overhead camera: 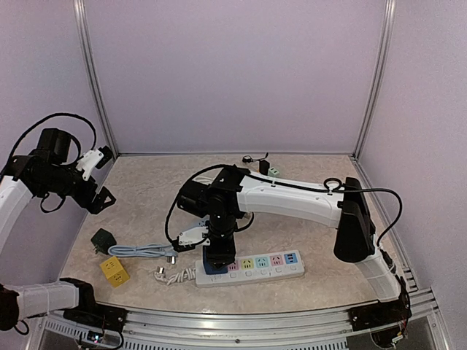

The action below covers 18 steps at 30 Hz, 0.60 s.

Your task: Insert the plug

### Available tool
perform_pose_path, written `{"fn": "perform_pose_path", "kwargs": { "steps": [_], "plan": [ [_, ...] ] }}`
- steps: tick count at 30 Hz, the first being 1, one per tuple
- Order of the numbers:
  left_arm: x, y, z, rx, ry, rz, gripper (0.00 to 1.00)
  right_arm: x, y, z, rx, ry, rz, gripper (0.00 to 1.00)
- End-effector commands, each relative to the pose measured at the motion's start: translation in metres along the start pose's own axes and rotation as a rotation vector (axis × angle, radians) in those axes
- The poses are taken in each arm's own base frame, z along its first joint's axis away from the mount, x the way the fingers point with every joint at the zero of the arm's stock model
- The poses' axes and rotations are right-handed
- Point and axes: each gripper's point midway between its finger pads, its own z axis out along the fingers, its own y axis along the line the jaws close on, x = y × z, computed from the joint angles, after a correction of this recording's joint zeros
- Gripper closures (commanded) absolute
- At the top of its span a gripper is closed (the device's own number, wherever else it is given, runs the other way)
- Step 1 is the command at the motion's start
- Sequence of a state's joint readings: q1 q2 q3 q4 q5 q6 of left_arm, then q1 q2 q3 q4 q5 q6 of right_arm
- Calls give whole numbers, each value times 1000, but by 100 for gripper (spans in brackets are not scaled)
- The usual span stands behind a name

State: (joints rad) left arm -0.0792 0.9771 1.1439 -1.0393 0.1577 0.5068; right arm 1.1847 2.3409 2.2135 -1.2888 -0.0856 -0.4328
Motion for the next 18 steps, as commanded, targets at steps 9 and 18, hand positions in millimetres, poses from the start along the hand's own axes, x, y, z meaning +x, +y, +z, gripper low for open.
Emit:
{"fn": "perform_pose_path", "kwargs": {
  "steps": [9,18],
  "plan": [
    [4,-2,2,14,7,10,1,55,23,92,-31,277,-38,100],
    [5,-2,3,14,16,14,1,69,31,110,-32,304,-7,92]
  ]
}}
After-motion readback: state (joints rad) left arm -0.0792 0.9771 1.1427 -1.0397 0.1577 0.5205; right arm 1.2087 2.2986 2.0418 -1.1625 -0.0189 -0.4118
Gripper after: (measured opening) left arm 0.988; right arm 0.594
